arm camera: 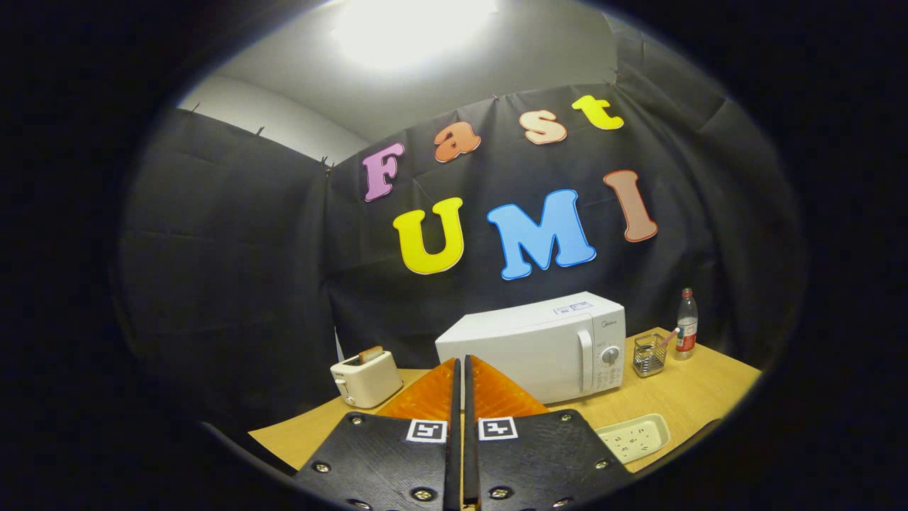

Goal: Open the microwave, put the food inside, and close the microwave door.

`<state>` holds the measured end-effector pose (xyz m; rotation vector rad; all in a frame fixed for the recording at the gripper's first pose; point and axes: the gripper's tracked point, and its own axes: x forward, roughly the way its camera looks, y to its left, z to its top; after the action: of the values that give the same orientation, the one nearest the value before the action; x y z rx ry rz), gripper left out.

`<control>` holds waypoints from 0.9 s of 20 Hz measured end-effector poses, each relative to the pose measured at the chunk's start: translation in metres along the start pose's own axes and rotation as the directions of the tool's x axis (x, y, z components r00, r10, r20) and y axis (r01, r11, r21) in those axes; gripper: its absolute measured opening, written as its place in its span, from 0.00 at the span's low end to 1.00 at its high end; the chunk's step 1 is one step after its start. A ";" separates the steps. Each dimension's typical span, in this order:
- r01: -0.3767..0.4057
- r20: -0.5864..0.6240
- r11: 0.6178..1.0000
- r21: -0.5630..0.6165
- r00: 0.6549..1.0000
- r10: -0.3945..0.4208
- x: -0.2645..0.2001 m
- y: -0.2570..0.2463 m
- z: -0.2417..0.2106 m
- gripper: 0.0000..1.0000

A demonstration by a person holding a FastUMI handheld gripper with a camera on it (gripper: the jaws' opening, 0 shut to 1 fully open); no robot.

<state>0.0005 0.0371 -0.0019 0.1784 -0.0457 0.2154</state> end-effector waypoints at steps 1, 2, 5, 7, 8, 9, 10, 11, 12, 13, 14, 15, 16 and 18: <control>-0.004 0.012 1.000 -0.014 1.000 0.004 -0.002 0.003 0.004 0.02; 0.001 0.014 0.999 -0.046 1.000 0.000 -0.003 0.004 0.007 0.02; -0.020 0.011 0.988 -0.152 1.000 0.022 -0.009 0.018 0.017 0.02; -0.009 0.045 0.969 -0.245 0.999 0.021 -0.017 0.024 0.033 0.02; 0.011 0.064 0.965 -0.261 0.998 0.006 -0.019 0.023 0.036 0.02; 0.021 0.074 0.964 -0.265 0.997 -0.001 -0.018 0.023 0.035 0.02; 0.036 0.078 0.967 -0.252 0.997 -0.017 -0.016 0.020 0.033 0.02; 0.056 0.079 0.968 -0.243 0.996 -0.038 -0.012 0.012 0.030 0.02; 0.087 0.077 0.966 -0.242 0.995 -0.070 -0.006 0.000 0.027 0.02; 0.113 0.062 0.964 -0.242 0.993 -0.101 -0.001 -0.012 0.020 0.02; 0.135 0.043 0.961 -0.243 0.991 -0.128 0.006 -0.023 0.012 0.02; 0.173 0.032 0.953 -0.249 0.985 -0.170 0.011 -0.036 0.007 0.02; 0.222 0.014 0.937 -0.269 0.974 -0.226 0.015 -0.051 0.002 0.02; 0.249 -0.020 0.919 -0.305 0.963 -0.268 0.021 -0.061 -0.008 0.03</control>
<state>0.0347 -0.0154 -0.0193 -0.1263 0.0074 -0.0524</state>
